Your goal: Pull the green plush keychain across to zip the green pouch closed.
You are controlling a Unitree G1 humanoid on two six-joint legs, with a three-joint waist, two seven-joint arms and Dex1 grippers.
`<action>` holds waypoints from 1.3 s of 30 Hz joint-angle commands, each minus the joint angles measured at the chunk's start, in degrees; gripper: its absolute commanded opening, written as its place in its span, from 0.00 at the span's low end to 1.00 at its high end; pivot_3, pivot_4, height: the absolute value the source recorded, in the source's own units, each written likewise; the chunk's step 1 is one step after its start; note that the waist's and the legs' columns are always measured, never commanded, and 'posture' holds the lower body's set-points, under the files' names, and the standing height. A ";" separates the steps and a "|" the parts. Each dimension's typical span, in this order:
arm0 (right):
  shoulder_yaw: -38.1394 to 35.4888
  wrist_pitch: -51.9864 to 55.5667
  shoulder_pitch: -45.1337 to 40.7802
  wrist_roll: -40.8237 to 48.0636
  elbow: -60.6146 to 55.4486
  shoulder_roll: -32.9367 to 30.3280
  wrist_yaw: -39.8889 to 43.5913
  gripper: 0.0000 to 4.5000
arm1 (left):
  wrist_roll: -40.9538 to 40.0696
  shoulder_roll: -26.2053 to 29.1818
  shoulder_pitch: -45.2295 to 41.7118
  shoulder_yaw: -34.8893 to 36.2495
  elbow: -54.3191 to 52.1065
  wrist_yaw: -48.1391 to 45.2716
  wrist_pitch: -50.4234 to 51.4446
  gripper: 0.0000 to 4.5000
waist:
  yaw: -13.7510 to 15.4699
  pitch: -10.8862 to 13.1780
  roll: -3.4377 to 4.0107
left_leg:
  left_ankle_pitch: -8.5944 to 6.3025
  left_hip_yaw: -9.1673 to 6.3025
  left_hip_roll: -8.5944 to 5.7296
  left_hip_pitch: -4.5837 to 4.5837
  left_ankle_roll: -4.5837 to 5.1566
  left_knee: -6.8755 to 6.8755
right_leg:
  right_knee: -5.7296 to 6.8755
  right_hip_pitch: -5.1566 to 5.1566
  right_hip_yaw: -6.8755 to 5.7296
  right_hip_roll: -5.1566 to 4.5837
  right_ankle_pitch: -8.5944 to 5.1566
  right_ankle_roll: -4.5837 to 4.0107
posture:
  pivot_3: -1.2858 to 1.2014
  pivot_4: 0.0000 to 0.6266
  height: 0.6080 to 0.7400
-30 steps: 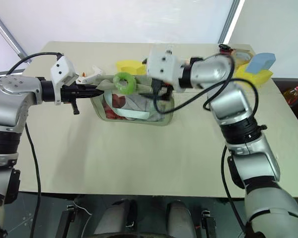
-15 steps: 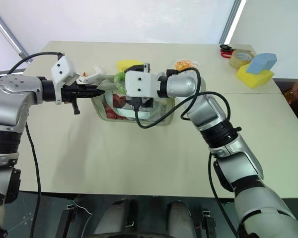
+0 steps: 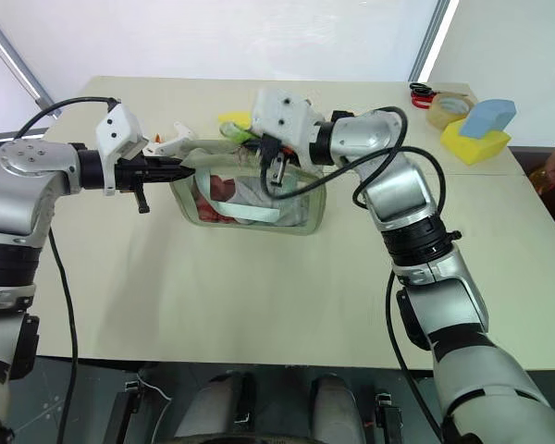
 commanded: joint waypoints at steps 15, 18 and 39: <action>-7.86 5.33 24.30 -8.62 -10.29 -25.32 -11.38 0.01 | 0.12 0.41 -0.34 -0.01 0.46 -0.56 -0.69 0.00 | 0.14 -0.01 0.00 | -0.05 0.13 -0.04 0.04 0.08 -0.01 | -0.04 0.04 0.08 -0.01 0.00 0.00 | 0.52 0.24 1.00; -7.60 7.70 28.90 -6.31 -11.59 -19.44 -14.66 0.01 | 0.25 -0.10 -0.95 -0.53 0.99 -0.65 -0.82 0.00 | 0.24 -0.02 -0.02 | -0.04 0.11 -0.01 0.04 0.08 -0.01 | -0.05 0.07 0.07 0.01 0.00 0.00 | 0.52 0.24 1.00; -1.79 -0.68 28.75 -7.36 -4.24 -13.21 -13.18 0.24 | -0.85 -0.47 -1.34 0.34 0.74 -0.11 1.06 0.08 | 0.21 -0.03 -0.02 | -0.04 0.02 -0.01 0.11 0.07 0.01 | -0.08 0.17 0.09 0.04 0.00 0.00 | 0.52 0.24 1.00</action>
